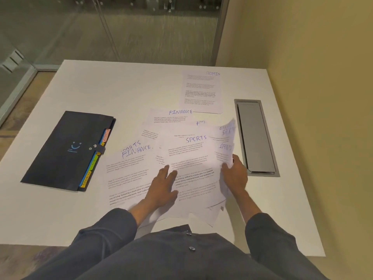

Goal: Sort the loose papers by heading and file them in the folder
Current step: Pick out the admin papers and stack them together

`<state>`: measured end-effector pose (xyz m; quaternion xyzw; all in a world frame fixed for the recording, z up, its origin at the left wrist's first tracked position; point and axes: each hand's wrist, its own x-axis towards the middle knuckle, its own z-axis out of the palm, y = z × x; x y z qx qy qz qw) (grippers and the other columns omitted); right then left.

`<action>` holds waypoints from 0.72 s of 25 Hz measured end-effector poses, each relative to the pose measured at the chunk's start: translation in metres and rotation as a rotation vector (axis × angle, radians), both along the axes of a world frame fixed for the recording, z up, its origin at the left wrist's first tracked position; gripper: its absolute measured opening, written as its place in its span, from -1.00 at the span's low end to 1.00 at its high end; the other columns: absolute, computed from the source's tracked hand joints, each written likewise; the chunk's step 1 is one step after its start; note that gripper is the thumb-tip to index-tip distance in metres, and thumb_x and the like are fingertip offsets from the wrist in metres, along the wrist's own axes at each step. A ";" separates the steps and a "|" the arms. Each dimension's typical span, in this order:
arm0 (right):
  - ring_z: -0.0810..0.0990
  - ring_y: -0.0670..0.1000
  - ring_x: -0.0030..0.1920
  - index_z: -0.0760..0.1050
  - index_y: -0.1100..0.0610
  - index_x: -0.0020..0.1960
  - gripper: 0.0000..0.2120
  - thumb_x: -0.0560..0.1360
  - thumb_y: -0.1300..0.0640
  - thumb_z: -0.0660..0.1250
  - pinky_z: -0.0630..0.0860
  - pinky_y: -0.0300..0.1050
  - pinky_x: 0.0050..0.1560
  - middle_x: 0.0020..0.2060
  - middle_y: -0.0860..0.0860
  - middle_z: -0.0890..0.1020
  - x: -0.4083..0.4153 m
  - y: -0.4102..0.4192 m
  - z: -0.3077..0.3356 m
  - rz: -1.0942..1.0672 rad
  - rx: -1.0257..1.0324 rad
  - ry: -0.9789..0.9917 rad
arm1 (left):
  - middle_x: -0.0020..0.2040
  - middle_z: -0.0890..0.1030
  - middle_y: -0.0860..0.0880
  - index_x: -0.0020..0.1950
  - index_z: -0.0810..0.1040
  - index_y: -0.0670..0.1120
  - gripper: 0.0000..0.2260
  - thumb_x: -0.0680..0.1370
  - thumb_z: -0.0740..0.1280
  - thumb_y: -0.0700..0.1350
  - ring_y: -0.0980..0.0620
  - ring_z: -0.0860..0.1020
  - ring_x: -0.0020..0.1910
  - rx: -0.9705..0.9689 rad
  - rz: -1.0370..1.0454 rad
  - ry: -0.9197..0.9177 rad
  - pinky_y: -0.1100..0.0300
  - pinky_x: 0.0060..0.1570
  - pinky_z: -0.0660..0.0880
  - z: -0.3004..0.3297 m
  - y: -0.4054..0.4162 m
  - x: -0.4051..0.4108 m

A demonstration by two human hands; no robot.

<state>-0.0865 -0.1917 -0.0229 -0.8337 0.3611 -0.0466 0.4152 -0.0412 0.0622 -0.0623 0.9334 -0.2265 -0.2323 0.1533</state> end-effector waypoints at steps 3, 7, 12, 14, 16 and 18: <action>0.58 0.10 0.08 0.35 0.16 0.32 -0.61 0.53 0.18 0.34 0.49 -0.11 -0.06 0.17 0.08 0.58 -0.005 -0.011 0.000 -0.041 0.133 0.039 | 0.60 -0.07 -0.08 0.56 0.12 -0.02 -0.34 0.52 0.32 0.04 -0.06 -0.07 0.57 -0.077 0.004 0.025 0.00 0.48 0.13 0.001 0.001 0.006; 0.34 0.20 0.43 0.19 0.20 0.50 -0.30 0.46 0.09 0.41 0.41 0.13 0.31 0.45 0.16 0.33 -0.021 0.007 -0.002 0.145 -0.333 0.124 | 0.58 0.07 -0.14 0.54 0.19 -0.06 -0.33 0.49 0.30 0.10 -0.11 0.04 0.56 -0.031 0.060 -0.124 -0.03 0.48 0.15 0.004 0.016 0.009; -0.04 0.09 0.59 -0.03 0.07 0.60 -0.26 0.58 -0.25 0.13 0.04 0.14 0.54 0.60 0.06 -0.05 -0.031 0.051 -0.025 0.632 -0.380 0.351 | 0.54 0.14 -0.18 0.49 0.23 -0.05 -0.36 0.48 0.31 0.16 -0.17 0.14 0.50 0.126 0.247 -0.119 -0.12 0.38 0.25 -0.001 0.052 -0.007; -0.04 0.10 0.59 -0.01 0.07 0.60 -0.25 0.57 -0.32 0.07 0.05 0.15 0.54 0.60 0.07 -0.05 -0.032 0.057 -0.034 0.661 -0.366 0.474 | 0.56 0.05 -0.17 0.50 0.17 -0.02 -0.32 0.48 0.28 0.22 -0.19 0.06 0.52 0.187 0.261 -0.050 -0.16 0.41 0.18 -0.004 0.062 -0.014; -0.01 0.12 0.58 0.02 0.08 0.60 -0.25 0.56 -0.32 0.07 0.12 0.15 0.51 0.60 0.09 -0.02 -0.033 0.057 -0.039 0.636 -0.386 0.524 | 0.59 -0.12 -0.14 0.57 0.03 -0.01 -0.22 0.48 0.26 0.27 -0.18 -0.10 0.55 0.228 0.228 0.035 -0.19 0.45 0.03 -0.005 0.067 -0.019; 0.01 0.13 0.57 0.05 0.09 0.59 -0.26 0.56 -0.29 0.09 0.15 0.16 0.49 0.59 0.11 0.00 -0.032 0.054 -0.040 0.596 -0.406 0.529 | 0.58 -0.24 -0.11 0.59 -0.09 0.03 -0.15 0.46 0.27 0.29 -0.16 -0.21 0.55 0.241 0.164 0.085 -0.19 0.47 -0.05 -0.004 0.066 -0.017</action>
